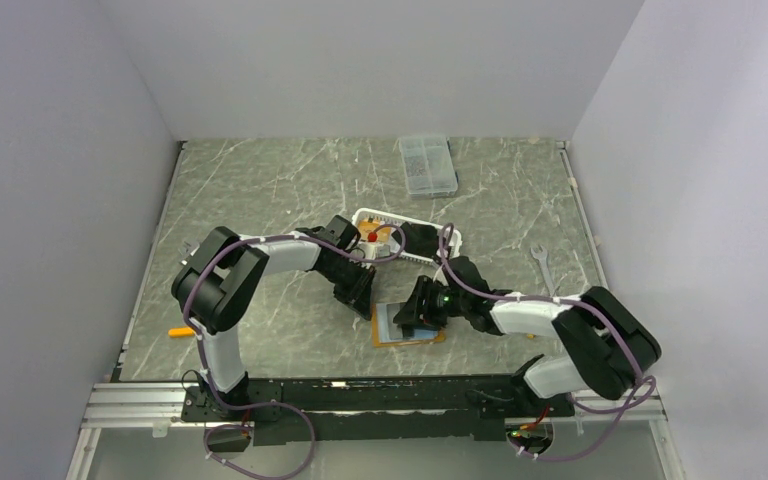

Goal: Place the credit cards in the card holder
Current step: Insert the credit card into the card holder.

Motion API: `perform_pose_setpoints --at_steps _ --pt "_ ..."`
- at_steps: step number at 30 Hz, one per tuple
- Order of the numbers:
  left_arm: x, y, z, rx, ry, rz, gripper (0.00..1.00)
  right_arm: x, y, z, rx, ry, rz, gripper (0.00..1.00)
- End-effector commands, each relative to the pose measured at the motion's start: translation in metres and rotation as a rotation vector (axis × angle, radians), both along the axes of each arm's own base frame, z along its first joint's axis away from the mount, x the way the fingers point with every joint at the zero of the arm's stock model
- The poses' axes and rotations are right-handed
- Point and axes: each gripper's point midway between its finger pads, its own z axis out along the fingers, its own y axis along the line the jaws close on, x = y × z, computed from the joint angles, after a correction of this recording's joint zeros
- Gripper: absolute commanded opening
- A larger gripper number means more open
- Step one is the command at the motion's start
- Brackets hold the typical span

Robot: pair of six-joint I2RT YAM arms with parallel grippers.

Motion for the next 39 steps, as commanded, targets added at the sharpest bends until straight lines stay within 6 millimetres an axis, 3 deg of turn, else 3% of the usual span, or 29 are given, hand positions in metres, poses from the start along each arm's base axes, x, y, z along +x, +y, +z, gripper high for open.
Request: perform_pose_setpoints --at_steps 1,5,16,27,35,39 --pt "-0.006 0.015 -0.019 0.073 0.033 0.011 0.15 -0.01 -0.043 -0.028 -0.276 0.016 -0.058 0.51" --pt "-0.005 0.016 -0.019 0.059 0.044 0.021 0.15 -0.002 -0.04 -0.016 -0.313 -0.037 -0.049 0.63" --pt "-0.007 0.015 -0.018 0.013 0.074 0.023 0.16 0.0 0.0 -0.006 -0.367 -0.117 0.073 0.64" --pt "-0.005 0.017 -0.019 0.002 0.089 0.039 0.15 0.003 0.031 0.013 -0.288 -0.217 0.175 0.64" --pt "-0.002 0.021 -0.019 0.003 0.088 0.055 0.15 0.0 0.033 0.021 -0.255 -0.236 0.183 0.64" --pt "0.001 0.022 -0.017 0.001 0.076 0.064 0.13 -0.002 0.014 0.011 -0.387 -0.197 0.189 0.72"
